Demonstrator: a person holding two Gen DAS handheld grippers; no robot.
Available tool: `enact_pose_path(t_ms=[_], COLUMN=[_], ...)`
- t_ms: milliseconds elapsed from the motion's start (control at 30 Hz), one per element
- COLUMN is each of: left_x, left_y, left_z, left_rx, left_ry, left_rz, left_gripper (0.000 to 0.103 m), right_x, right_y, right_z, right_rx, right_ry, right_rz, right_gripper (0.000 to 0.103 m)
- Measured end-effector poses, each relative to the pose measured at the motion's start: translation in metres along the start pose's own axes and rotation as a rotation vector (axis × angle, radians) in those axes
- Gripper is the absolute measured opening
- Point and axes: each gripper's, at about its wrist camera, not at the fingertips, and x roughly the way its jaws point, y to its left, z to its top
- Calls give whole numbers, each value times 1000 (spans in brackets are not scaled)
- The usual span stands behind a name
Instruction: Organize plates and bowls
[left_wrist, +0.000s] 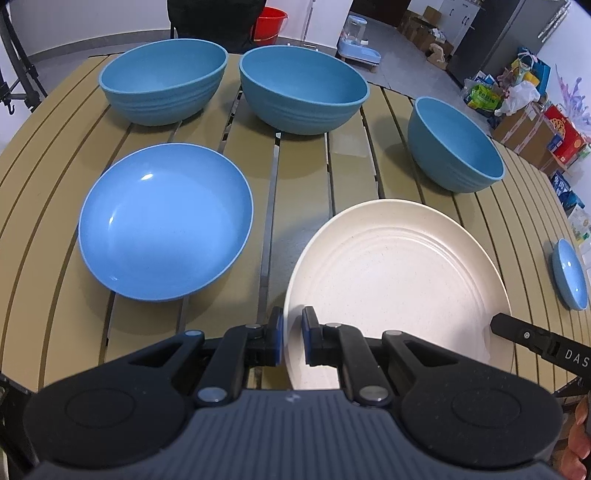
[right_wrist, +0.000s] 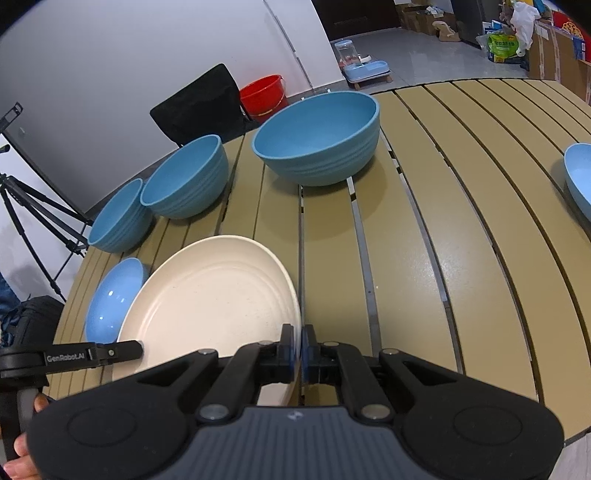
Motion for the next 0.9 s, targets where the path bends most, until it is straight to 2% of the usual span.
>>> enact_pose_path(t_ms=[900], left_x=[22], left_y=[-4], left_z=[-1], left_rx=[56], left_ry=[21], left_rz=[45], left_gripper=[11], right_x=[28], right_y=[-5], right_z=[-2], right_rx=[5], right_ry=[47], right_rz=[-22], right_gripper=[4])
